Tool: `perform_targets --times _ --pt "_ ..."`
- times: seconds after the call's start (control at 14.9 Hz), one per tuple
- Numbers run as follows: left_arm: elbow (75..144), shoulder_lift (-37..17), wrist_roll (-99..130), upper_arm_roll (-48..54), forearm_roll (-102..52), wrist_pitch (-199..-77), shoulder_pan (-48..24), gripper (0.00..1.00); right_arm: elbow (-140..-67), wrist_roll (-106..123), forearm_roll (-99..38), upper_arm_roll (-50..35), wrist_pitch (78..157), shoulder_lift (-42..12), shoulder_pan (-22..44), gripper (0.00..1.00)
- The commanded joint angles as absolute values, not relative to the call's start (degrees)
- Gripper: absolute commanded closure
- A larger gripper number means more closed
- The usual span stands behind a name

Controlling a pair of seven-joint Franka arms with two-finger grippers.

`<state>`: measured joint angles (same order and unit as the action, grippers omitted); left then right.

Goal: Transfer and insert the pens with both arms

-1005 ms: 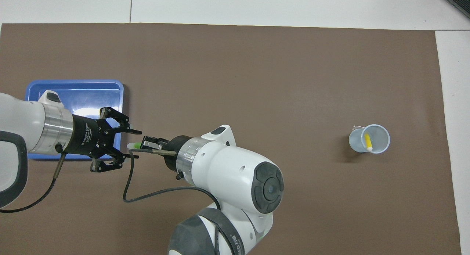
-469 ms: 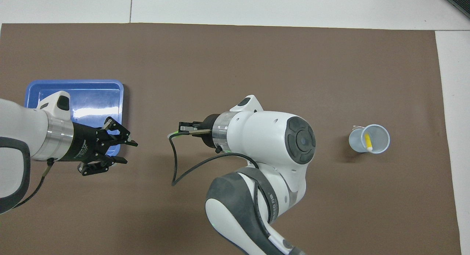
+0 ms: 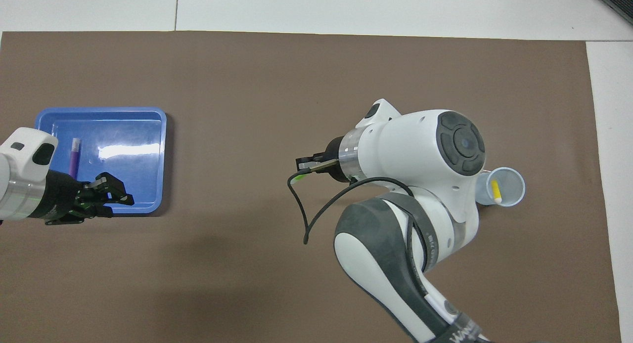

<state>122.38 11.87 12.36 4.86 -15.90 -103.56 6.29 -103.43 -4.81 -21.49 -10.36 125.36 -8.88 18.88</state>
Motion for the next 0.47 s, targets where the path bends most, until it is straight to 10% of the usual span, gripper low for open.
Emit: perform_targets --times 0.0,0.4 --pt "123.92 12.84 0.83 5.19 -11.35 -105.54 9.04 0.46 -103.89 3.13 -15.14 -10.99 116.32 -5.9 13.73 0.9" --pt "123.84 7.04 -13.78 5.19 -5.63 -114.77 13.88 0.48 -104.5 29.75 4.19 -11.07 102.57 -2.64 1.69 0.9"
